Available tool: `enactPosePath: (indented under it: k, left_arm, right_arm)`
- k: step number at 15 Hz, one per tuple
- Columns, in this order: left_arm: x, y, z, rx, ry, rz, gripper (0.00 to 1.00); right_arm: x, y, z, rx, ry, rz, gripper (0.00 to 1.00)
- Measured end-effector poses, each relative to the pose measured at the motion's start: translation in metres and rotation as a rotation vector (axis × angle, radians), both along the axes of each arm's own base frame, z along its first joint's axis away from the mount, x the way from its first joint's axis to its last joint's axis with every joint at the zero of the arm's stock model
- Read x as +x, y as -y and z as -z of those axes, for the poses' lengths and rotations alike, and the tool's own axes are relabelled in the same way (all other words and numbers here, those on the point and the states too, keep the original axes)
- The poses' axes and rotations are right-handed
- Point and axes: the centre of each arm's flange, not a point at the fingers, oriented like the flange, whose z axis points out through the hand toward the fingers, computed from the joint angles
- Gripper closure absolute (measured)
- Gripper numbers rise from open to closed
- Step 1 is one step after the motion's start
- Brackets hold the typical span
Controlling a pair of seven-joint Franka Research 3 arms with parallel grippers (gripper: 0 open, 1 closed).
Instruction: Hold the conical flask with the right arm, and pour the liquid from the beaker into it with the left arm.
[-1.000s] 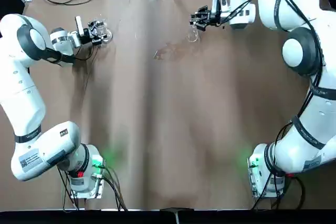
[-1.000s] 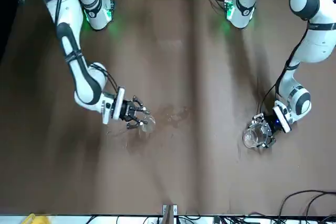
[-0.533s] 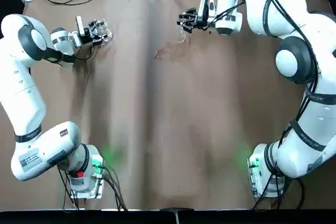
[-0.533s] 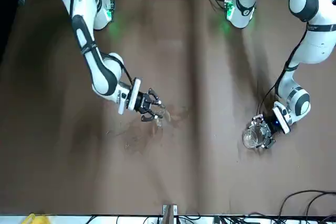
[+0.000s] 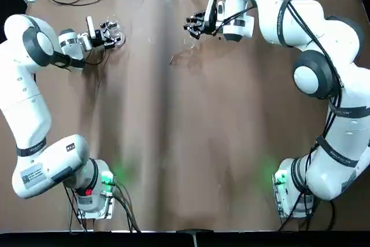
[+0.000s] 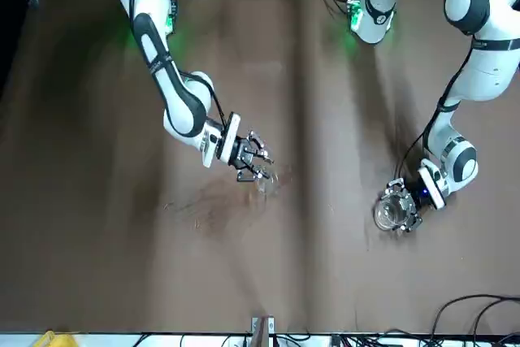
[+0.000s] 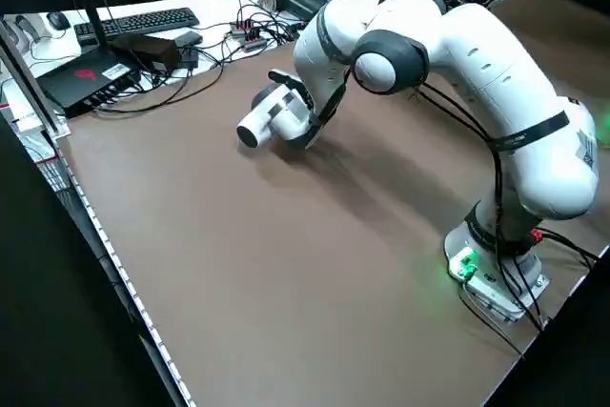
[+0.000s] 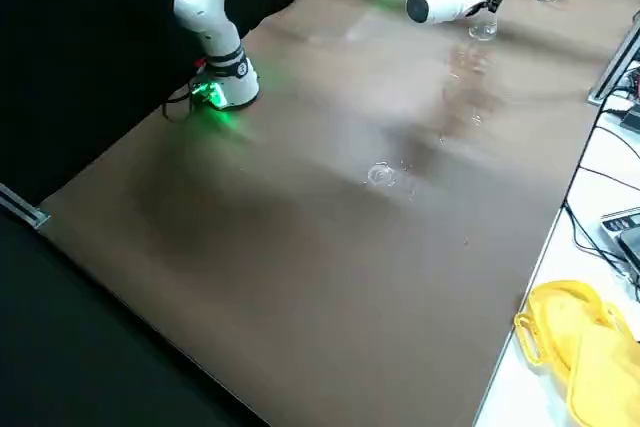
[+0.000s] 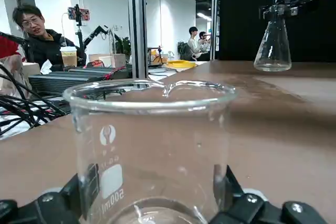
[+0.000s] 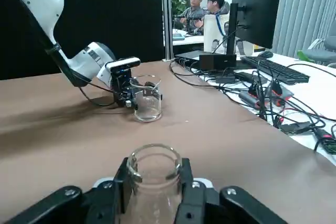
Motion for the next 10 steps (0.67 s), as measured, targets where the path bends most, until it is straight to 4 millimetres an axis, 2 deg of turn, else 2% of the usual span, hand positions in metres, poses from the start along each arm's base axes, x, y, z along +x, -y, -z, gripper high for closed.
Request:
enactPosePath:
  k: [7,10]
  left_arm:
    - [0.0005,-0.0001,-0.0003,0.001,0.001,0.0,0.02]
    - [0.0076,-0.001,-0.0075,0.005,0.02,0.001,0.02]
  right_arm:
    - [-0.0002,-0.0003,0.0071,-0.022,-0.008,0.01,0.61]
    - [0.0003,-0.0002,0.0066,-0.023,-0.007,0.012,0.61]
